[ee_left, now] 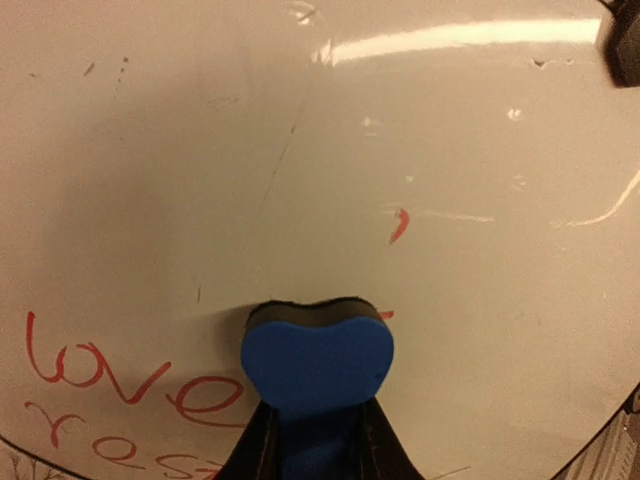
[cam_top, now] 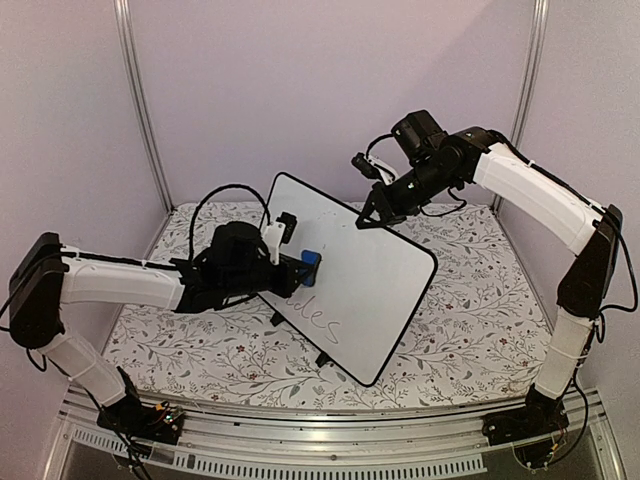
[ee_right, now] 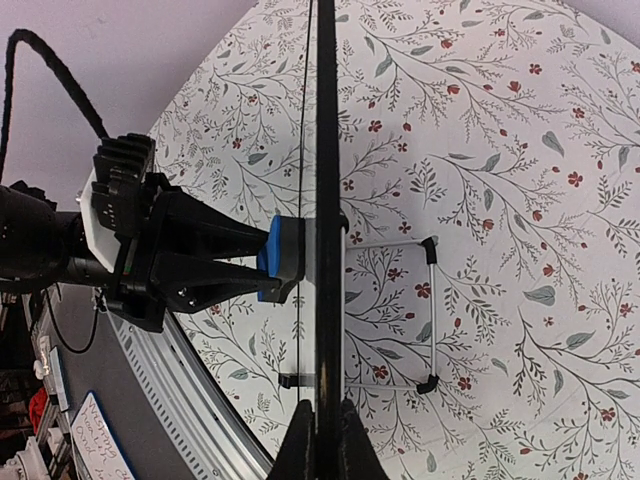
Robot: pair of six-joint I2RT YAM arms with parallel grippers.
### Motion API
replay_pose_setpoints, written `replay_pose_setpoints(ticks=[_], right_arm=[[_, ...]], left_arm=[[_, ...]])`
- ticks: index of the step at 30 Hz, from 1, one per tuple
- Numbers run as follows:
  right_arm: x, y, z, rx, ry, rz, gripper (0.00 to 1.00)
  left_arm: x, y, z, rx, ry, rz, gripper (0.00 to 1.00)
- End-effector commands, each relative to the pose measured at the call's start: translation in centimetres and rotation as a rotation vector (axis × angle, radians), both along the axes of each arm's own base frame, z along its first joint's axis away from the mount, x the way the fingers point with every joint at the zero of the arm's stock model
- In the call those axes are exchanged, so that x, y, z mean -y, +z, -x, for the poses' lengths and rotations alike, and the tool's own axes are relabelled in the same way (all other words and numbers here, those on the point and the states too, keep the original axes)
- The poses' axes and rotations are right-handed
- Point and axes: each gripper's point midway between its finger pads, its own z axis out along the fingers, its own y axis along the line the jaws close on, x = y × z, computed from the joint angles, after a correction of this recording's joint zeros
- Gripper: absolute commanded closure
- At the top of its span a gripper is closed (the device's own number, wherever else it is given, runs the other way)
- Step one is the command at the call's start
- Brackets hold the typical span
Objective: Erase the whiteboard
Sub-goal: Erase the whiteboard from the whiteboard stand.
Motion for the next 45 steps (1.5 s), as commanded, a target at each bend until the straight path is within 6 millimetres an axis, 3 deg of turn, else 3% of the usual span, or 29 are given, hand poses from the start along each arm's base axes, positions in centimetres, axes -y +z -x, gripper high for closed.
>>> replay_pose_setpoints(ticks=[1,7,19,31,37,45], right_arm=[[-1.6,-0.3,3.5,-0.003,0.152,0.002,1.00],[-1.6,-0.3,3.5,-0.002,0.153,0.002,1.00],[-1.6,-0.3,3.5,-0.001,0.155,0.001,1.00],[-1.6,-0.2,3.6,0.000,0.154,0.000,1.00],[-1.5,-0.2,3.6,0.000,0.154,0.001,1.00],[-1.6,-0.2,3.5,0.001,0.155,0.000,1.00]], left_arm=[[-0.9,-3.1,2.0,-0.077,0.001,-0.039,1.00],[-1.3,-3.9,2.5,-0.092,0.004,-0.044,1.00],[1.0,0.2,0.3,0.004,-0.015,-0.035,1.00],[1.6,2.8,-2.4,0.076,0.012,-0.044,1.00],[1.3,1.5,-1.6,0.042,0.000,-0.049,1.00],[0.3,-2.1,1.0,-0.042,-0.009,-0.069,1.00]])
